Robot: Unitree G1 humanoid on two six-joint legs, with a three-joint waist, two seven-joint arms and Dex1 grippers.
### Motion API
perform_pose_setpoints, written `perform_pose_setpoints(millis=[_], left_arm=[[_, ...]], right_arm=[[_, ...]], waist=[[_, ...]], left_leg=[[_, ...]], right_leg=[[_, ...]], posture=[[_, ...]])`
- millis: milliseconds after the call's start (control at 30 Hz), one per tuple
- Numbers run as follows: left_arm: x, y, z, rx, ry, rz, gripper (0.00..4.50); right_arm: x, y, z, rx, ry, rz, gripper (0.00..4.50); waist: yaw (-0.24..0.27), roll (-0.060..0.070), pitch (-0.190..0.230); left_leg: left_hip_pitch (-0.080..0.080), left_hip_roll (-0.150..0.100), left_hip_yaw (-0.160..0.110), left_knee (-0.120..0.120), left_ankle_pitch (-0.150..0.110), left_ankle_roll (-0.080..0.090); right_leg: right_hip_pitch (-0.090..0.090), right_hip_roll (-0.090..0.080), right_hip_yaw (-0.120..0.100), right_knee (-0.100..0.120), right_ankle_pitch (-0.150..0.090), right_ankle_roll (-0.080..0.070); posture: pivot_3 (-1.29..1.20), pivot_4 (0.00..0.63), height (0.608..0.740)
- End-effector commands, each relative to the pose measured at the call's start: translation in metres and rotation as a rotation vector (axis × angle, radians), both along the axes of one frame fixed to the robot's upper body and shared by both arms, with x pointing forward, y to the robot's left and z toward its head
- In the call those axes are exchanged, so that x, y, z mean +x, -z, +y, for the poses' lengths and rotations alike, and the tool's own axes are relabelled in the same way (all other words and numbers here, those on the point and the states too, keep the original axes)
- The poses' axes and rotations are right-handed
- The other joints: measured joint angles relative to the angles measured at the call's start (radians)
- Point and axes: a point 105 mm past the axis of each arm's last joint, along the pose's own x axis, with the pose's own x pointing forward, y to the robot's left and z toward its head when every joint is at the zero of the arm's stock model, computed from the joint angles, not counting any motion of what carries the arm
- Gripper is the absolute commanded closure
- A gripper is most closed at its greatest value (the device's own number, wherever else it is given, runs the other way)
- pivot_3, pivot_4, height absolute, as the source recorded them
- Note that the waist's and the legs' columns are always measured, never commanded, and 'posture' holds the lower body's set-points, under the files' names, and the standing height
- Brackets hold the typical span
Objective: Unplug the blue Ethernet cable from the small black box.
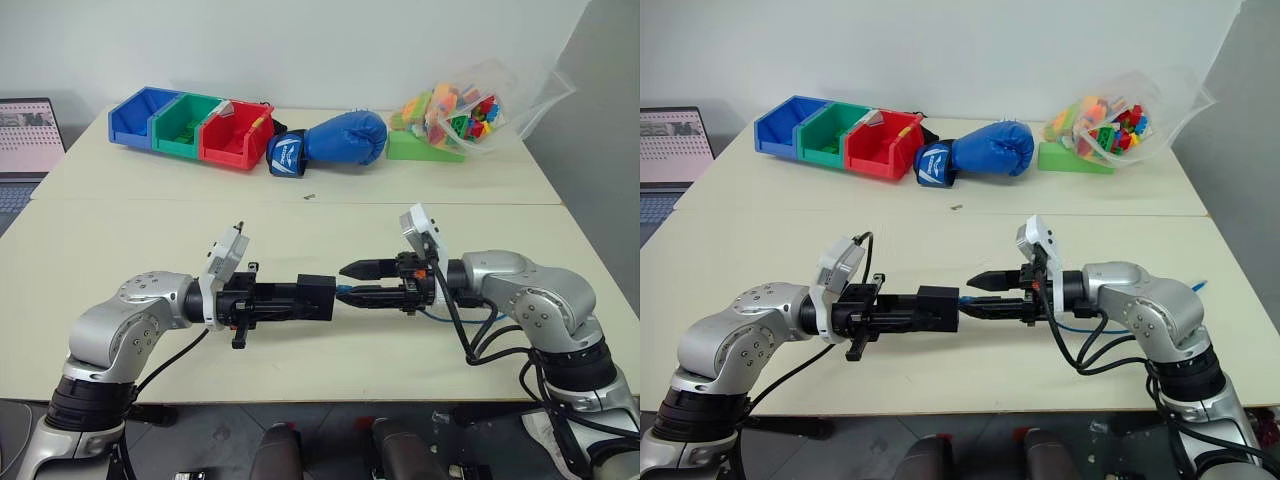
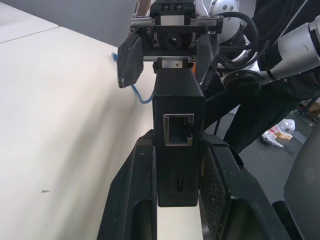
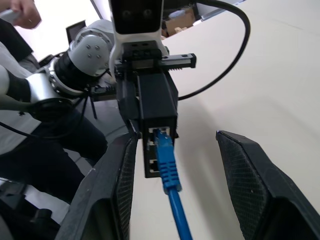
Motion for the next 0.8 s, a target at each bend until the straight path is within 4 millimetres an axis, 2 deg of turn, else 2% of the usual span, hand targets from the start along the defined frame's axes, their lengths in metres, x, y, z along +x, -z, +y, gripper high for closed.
perform_pose_setpoints(millis=[33,467,500,800], left_arm=[[0.0,-0.0084,0.003,-0.003,-0.002,-0.05,3.72],[0.0015,-0.0085,0.0038,-0.002,-0.014,-0.054,3.72],[0.0015,-0.0084,0.0038,-0.002,-0.014,-0.054,3.72],[0.0018,-0.0091,0.0027,-0.01,-0.016,-0.053,3.72]], right_arm=[[-0.0027,-0.0094,-0.0025,0.029,-0.015,-0.01,1.86],[0.0002,-0.0055,-0.0021,0.025,-0.011,0.002,1.86],[0.0004,-0.0055,-0.0022,0.024,-0.01,0.002,2.23],[0.0001,-0.0053,-0.0028,0.015,-0.015,-0.01,4.2]], waist=[[0.0,0.0,0.0],[0.0,0.0,0.0],[0.0,0.0,0.0],[0.0,0.0,0.0]], left_leg=[[0.0,0.0,0.0,0.0,0.0,0.0],[0.0,0.0,0.0,0.0,0.0,0.0],[0.0,0.0,0.0,0.0,0.0,0.0],[0.0,0.0,0.0,0.0,0.0,0.0]], right_leg=[[0.0,0.0,0.0,0.0,0.0,0.0],[0.0,0.0,0.0,0.0,0.0,0.0],[0.0,0.0,0.0,0.0,0.0,0.0],[0.0,0.0,0.0,0.0,0.0,0.0]], posture=[[0.0,0.15,0.74],[0.0,0.15,0.74],[0.0,0.15,0.74],[0.0,0.15,0.74]])
